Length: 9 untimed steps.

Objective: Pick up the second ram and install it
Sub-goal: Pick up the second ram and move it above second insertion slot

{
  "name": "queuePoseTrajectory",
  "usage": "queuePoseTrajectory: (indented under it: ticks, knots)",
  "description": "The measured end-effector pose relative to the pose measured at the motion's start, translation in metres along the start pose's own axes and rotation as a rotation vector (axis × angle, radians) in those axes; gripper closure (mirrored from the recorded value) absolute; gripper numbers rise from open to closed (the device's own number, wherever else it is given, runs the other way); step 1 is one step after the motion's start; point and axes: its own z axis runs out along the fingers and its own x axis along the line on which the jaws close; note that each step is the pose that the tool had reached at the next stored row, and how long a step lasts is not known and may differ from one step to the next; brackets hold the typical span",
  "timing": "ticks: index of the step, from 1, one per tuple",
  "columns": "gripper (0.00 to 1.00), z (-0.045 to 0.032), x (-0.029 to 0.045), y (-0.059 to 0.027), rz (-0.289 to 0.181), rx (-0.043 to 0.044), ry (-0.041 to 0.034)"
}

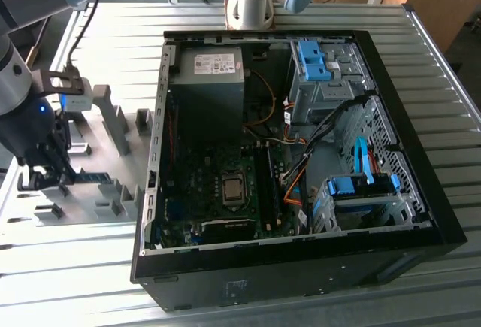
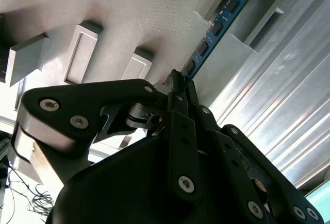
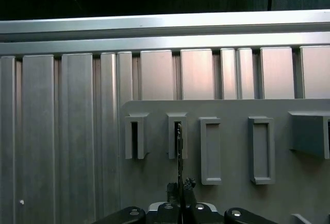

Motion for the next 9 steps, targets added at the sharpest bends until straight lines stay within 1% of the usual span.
queuePoseTrajectory:
  ticks: [9]
  knots:
    - [0.86,-0.0026,0.0,0.0,0.0,-0.0001,0.0001]
